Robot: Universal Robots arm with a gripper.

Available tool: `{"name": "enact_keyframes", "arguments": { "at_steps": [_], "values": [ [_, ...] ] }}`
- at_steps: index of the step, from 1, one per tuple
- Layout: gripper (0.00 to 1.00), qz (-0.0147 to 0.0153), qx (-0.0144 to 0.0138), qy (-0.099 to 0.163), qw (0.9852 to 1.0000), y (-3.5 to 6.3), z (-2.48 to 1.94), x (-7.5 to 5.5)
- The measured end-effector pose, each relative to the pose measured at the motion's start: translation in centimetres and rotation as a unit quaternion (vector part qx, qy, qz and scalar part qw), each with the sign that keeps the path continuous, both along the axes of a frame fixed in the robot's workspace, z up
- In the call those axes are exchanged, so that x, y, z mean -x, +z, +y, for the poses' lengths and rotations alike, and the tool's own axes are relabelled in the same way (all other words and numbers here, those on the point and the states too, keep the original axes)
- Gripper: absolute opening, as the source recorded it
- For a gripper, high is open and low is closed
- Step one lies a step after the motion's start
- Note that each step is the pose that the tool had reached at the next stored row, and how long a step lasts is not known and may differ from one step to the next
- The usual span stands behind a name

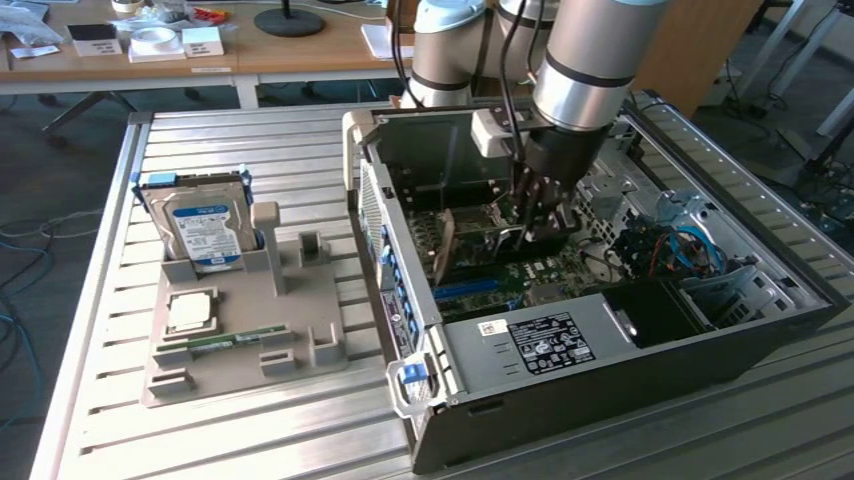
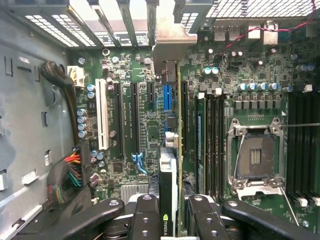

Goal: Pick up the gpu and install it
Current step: 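Insert the gpu into the slot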

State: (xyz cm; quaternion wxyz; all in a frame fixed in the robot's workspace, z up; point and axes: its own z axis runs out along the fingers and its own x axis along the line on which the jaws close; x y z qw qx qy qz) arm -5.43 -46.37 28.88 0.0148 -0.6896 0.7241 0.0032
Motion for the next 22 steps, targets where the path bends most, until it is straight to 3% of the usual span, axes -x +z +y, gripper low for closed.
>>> {"name": "enact_keyframes", "arguments": {
  "at_steps": [11,22],
  "values": [
    [0.27,0.0,0.0,0.0,1.0,-0.92,-0.06,0.3],
    [0.27,0.0,0.0,0.0,1.0,-1.06,-0.06,1.1]
  ]
}}
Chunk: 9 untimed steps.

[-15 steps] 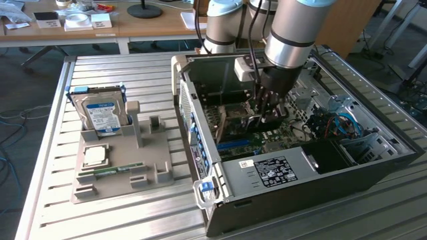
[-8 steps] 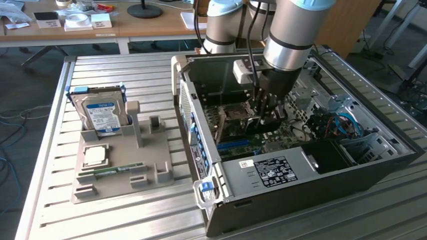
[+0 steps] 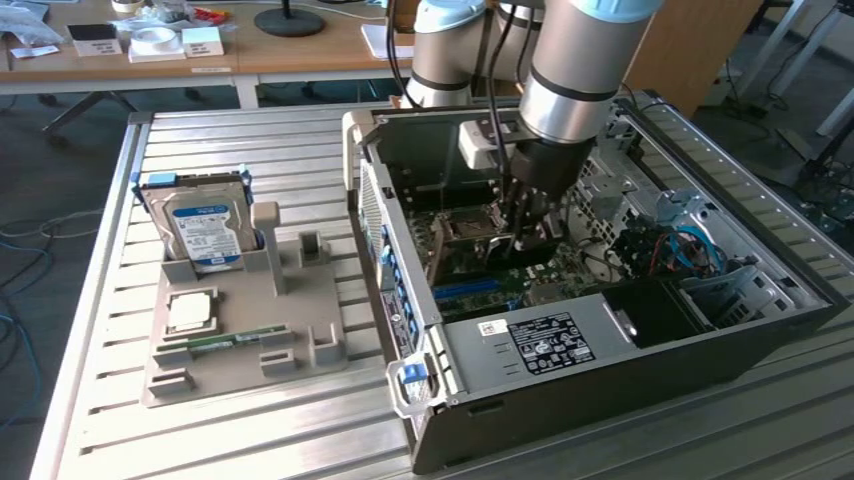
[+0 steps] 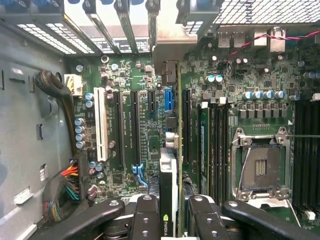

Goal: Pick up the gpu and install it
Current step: 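Insert the gpu into the slot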

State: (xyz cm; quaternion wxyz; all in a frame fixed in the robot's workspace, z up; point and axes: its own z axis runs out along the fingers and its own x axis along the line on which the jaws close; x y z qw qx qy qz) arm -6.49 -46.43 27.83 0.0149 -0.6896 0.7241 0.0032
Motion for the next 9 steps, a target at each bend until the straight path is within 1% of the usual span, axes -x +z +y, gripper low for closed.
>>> {"name": "enact_keyframes", "arguments": {
  "at_steps": [3,9],
  "values": [
    [0.27,0.0,0.0,0.0,1.0,-0.08,-0.02,0.2],
    [0.27,0.0,0.0001,0.0,1.0,-0.59,-0.04,0.42]
  ]
}}
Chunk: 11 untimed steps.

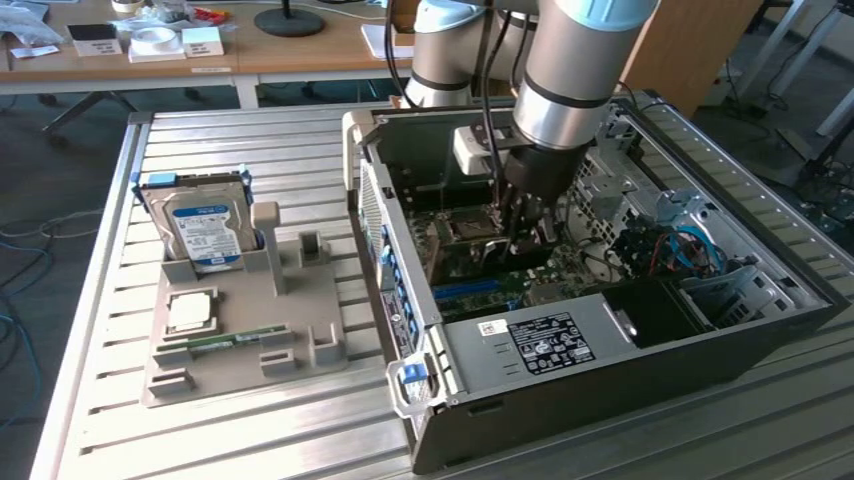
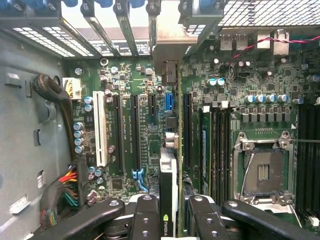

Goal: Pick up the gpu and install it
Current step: 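Insert the gpu into the slot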

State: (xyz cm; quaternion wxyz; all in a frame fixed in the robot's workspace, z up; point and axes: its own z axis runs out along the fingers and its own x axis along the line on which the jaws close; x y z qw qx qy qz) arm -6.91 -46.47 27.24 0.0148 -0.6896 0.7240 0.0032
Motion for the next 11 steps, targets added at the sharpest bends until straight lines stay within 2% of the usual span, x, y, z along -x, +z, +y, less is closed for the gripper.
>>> {"name": "enact_keyframes", "arguments": {
  "at_steps": [11],
  "values": [
    [0.27,0.0,-0.0001,0.0,1.0,-0.04,0.0,0.27]
  ]
}}
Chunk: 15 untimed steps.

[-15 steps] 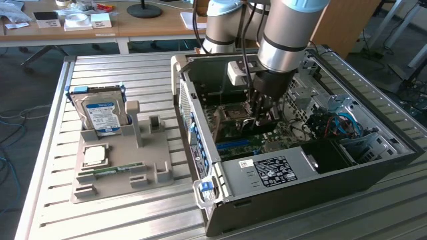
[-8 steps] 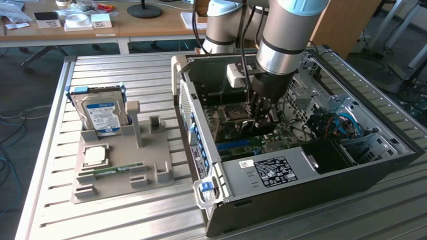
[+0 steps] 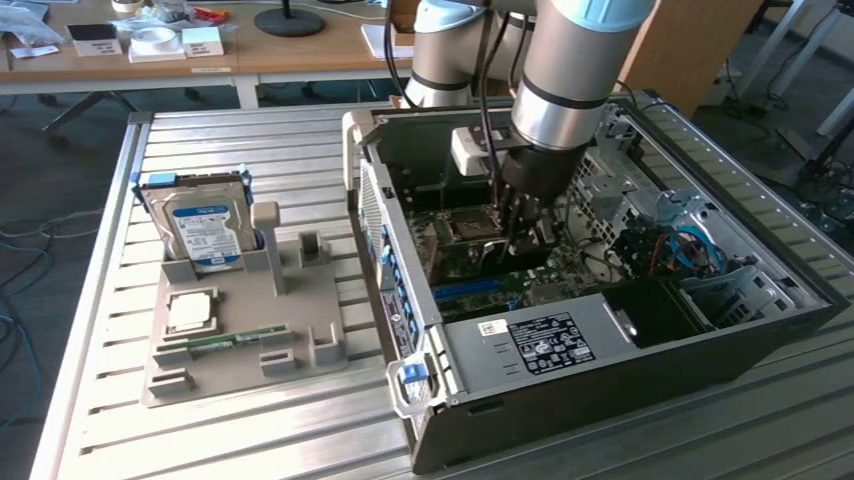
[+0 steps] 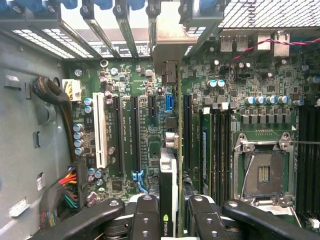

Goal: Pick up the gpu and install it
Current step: 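Insert the gpu into the slot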

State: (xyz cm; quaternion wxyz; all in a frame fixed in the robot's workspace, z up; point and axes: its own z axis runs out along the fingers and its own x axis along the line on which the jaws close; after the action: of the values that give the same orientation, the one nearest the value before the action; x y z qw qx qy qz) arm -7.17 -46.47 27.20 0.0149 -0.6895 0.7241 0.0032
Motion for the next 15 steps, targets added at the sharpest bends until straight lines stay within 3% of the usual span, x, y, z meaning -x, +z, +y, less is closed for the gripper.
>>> {"name": "enact_keyframes", "arguments": {
  "at_steps": [15],
  "values": [
    [0.27,0.0,0.0001,0.0,1.0,-0.02,0.0,0.35]
  ]
}}
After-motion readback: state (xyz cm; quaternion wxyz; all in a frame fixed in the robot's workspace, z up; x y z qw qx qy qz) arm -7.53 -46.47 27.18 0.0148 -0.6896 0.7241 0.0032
